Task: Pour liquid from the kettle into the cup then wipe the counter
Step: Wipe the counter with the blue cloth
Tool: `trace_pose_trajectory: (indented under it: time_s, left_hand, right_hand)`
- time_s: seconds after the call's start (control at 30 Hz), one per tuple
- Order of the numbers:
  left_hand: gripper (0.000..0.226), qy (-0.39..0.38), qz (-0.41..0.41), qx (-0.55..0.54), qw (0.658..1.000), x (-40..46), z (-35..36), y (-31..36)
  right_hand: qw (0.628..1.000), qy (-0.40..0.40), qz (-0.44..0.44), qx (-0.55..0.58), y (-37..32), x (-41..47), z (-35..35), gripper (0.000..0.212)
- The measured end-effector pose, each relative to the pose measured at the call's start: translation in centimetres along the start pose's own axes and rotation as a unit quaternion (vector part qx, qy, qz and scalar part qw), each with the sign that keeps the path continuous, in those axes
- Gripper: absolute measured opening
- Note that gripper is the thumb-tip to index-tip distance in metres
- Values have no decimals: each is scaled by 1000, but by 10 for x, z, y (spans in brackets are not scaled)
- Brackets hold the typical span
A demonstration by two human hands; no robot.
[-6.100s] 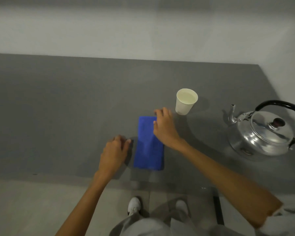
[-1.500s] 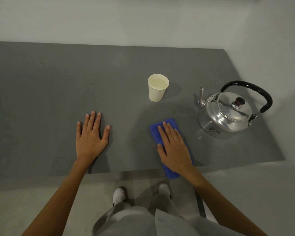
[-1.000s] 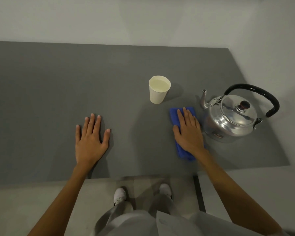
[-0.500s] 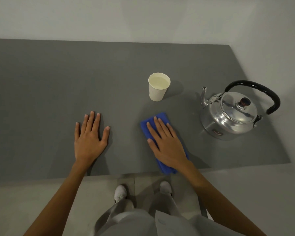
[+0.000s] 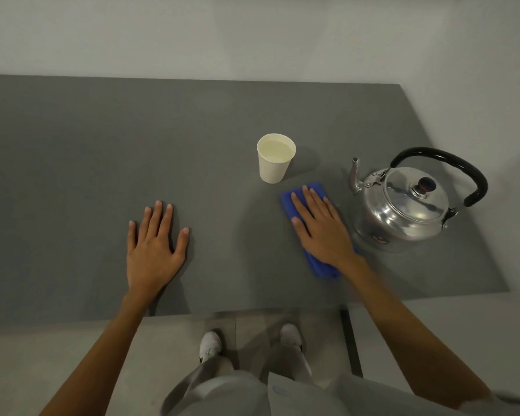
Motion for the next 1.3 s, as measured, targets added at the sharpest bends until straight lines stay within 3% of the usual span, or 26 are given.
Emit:
trace_pose_trajectory:
  time_s: [0.23, 0.4, 0.63, 0.9, 1.1, 1.3]
  left_hand:
    - [71, 5, 2, -9, 1000, 1, 0, 0]
    - [70, 5, 1, -8, 1000, 2, 2, -2]
    - [70, 1, -2, 1, 1000, 1, 4, -2]
    - [70, 5, -3, -1, 1000, 0, 2, 0]
    - [70, 2, 0, -4, 1000, 2, 2, -2]
    - [71, 7, -1, -5, 1000, 1, 2, -2]
  right_hand:
    - [993, -41, -107, -2, -41, -33, 21, 55]
    - [988, -74, -133, 5, 5, -94, 4, 54]
    - [990, -77, -117, -5, 39, -64, -19, 53]
    - [999, -7, -38, -8, -40, -3, 17, 59]
    - [997, -17, -81, 11, -85, -32, 42, 56]
    - [998, -21, -51, 19, -34, -68, 29, 55]
Point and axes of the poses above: each hand's wrist, its own x-axis towards the middle knuckle, its own z-axis out of the palm, y = z × x, the point moved 1 cm from there along x, towards the middle knuckle, and after that the axes turned 13 degrees about x, right-handed, at the moved point
